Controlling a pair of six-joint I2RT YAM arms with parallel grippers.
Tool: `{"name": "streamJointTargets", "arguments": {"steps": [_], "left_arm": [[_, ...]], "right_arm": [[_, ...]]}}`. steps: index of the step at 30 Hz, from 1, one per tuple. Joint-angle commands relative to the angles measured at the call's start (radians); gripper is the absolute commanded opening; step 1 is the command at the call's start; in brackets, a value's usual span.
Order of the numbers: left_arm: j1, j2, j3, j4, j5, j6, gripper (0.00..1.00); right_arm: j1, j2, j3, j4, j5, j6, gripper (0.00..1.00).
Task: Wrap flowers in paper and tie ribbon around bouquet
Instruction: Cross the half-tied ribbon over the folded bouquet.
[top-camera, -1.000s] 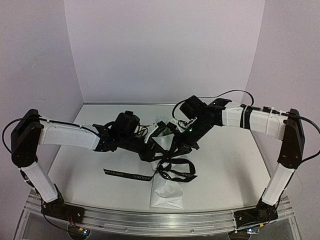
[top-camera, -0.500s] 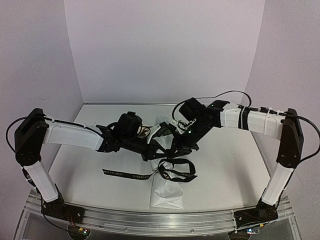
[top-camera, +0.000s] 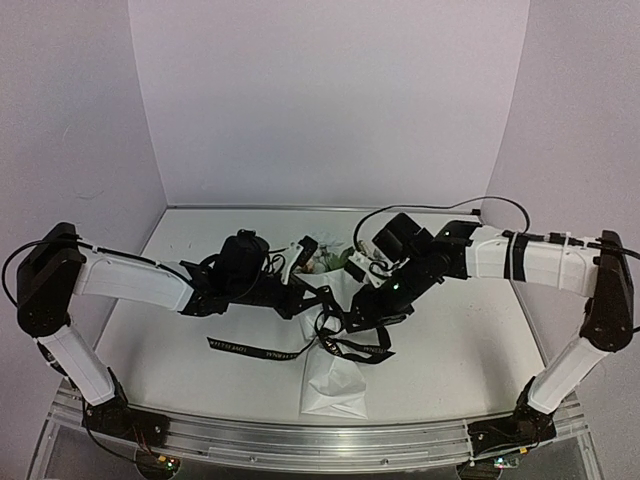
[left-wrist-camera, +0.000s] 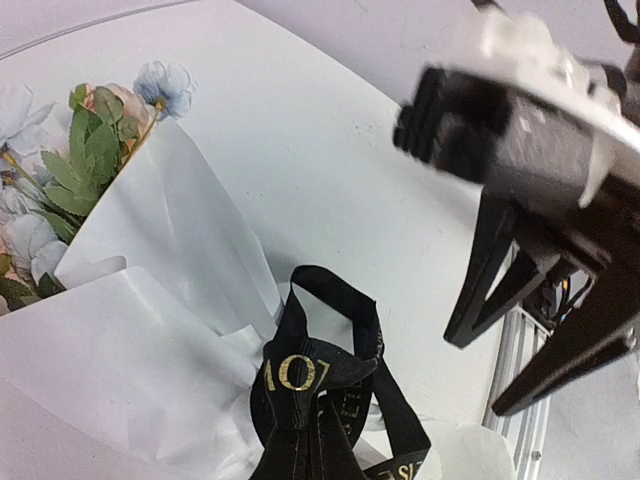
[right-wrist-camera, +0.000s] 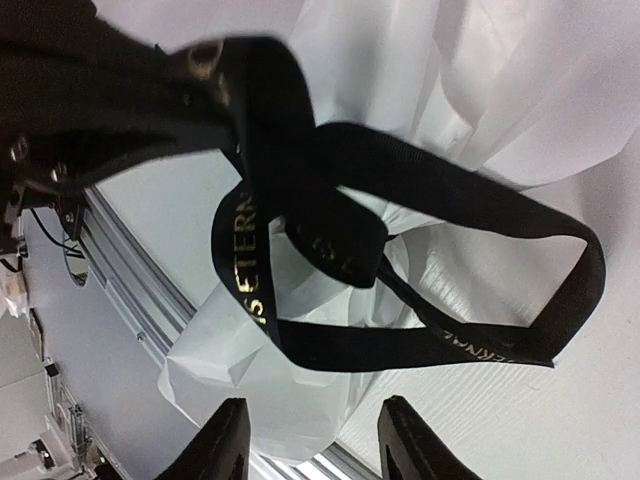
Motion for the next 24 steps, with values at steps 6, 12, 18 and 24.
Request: {"name": "streamJointTargets", "arguments": {"steps": [6,12,18,24], "left_arm": [[0.003,-0.077,-0.026,0.058,-0.061,-0.053,0.0],[0.004,-0.072,-0.02,0.041,-0.054,-0.042,0.0],[0.007,-0.071,-0.018,0.027,-0.051,-0.035,0.0],[0.011,-0.085,-0.031,0.018,-0.048,-0.023,0.0]], "right_arm": [[0.086,0.005,-0.066,0.127,0.107,-0.063,0.5],[0.13,0.065,-0.051,0.176,0.151,-0.077,0.47],[0.149,0.102,-0.04,0.199,0.186,-0.064,0.46],[0.15,0.124,-0.032,0.207,0.169,-0.018,0.3]]}}
